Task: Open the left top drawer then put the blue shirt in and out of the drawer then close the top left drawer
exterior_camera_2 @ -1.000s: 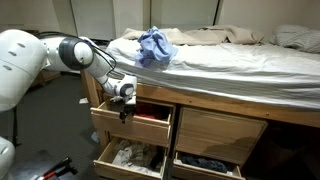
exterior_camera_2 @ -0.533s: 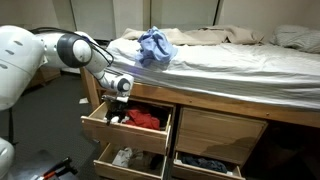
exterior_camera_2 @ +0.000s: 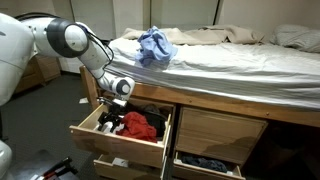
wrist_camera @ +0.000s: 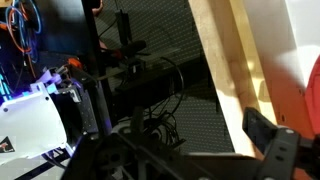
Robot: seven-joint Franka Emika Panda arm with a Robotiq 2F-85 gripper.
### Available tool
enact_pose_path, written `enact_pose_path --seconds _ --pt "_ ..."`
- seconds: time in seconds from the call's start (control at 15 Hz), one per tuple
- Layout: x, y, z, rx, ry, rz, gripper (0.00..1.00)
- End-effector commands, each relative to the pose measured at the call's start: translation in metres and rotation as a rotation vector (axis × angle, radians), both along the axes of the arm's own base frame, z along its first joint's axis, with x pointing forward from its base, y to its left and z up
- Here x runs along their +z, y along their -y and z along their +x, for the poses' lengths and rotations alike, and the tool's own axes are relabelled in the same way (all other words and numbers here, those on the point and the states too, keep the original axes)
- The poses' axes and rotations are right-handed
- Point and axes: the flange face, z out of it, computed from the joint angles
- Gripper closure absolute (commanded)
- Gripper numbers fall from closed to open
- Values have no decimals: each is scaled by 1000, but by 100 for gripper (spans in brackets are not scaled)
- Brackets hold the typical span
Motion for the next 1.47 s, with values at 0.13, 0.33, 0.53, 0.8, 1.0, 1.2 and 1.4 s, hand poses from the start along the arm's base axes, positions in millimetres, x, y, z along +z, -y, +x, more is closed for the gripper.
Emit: enact_pose_path --seconds 0.13,0.33,0.53,0.8,1.0,1.2,1.4 --pt "6 -4 4 10 46 -32 0" --pt "46 -15 18 35 206 -145 0" --pt "113 -35 16 80 328 -250 0" --pt "215 -62 12 43 554 -368 0" --pt "291 -73 -5 51 737 -447 0" --pt "335 -72 -23 135 905 -538 0" --pt "350 -79 -17 150 947 -546 0"
